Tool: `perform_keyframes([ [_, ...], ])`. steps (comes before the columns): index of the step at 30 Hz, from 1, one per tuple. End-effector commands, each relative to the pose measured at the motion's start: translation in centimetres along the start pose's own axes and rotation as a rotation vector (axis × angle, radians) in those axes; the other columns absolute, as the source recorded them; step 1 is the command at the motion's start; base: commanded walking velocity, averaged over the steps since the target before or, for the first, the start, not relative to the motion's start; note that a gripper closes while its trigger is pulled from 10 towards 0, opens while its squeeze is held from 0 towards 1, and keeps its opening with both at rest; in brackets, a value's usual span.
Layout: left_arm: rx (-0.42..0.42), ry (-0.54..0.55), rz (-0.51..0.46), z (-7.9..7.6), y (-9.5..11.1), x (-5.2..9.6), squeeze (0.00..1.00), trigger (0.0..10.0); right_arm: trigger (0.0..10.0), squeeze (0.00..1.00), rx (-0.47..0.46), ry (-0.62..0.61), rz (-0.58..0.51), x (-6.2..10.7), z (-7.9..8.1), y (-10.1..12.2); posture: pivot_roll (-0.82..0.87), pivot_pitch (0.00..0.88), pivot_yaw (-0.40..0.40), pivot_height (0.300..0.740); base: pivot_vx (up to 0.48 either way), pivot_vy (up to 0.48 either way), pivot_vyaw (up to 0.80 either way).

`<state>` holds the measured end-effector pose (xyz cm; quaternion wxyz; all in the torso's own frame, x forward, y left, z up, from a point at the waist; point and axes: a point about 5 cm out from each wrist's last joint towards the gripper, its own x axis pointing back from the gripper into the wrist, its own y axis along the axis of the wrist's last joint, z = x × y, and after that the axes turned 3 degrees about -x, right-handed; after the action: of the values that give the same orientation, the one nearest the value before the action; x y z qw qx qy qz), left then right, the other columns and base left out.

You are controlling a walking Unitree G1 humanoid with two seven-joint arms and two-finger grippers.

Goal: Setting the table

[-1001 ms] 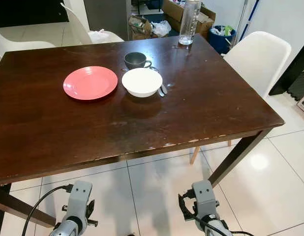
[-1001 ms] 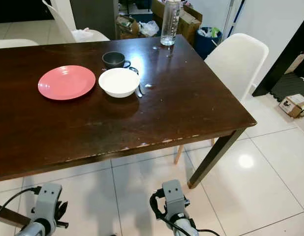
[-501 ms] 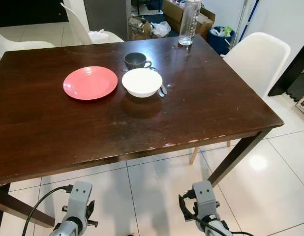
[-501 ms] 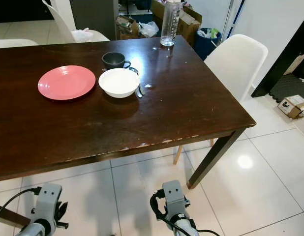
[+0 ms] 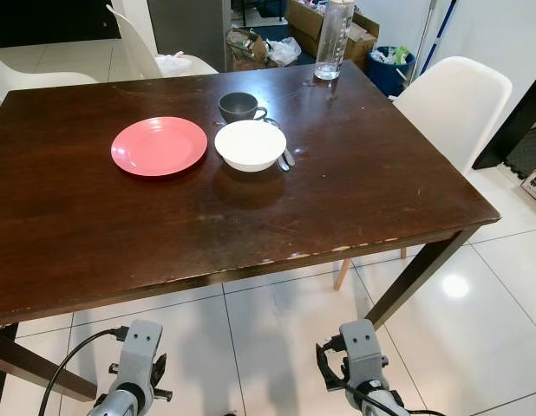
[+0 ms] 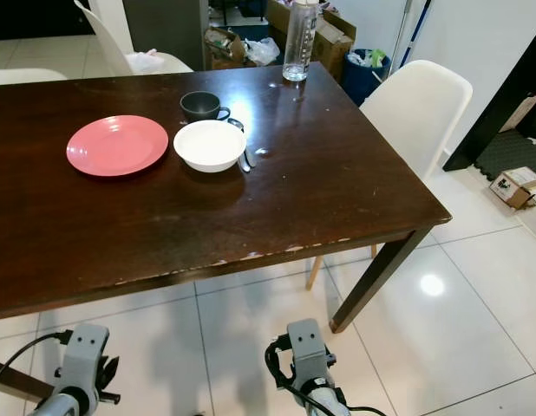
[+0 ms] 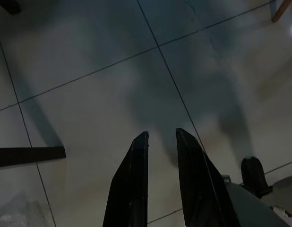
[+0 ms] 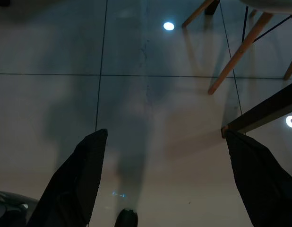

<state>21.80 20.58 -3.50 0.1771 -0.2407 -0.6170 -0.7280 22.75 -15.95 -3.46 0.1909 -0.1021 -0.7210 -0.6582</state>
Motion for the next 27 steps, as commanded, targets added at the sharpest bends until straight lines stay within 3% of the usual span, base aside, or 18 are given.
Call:
perform_keyframes([
  [1,-0.01,0.008,0.029,0.3,-0.71,0.34,0.0,10.0,10.0,0.0,0.006,0.004,0.012,0.29,0.07,-0.46,0.01,0.09,0.052,0.74,0.0,0.0,0.0],
  [27,-0.006,0.02,0.032,0.42,-0.74,0.33,0.0,10.0,10.0,0.0,0.015,0.008,0.013,0.19,0.15,-0.39,0.01,0.082,0.047,0.74,0.0,0.0,0.0],
])
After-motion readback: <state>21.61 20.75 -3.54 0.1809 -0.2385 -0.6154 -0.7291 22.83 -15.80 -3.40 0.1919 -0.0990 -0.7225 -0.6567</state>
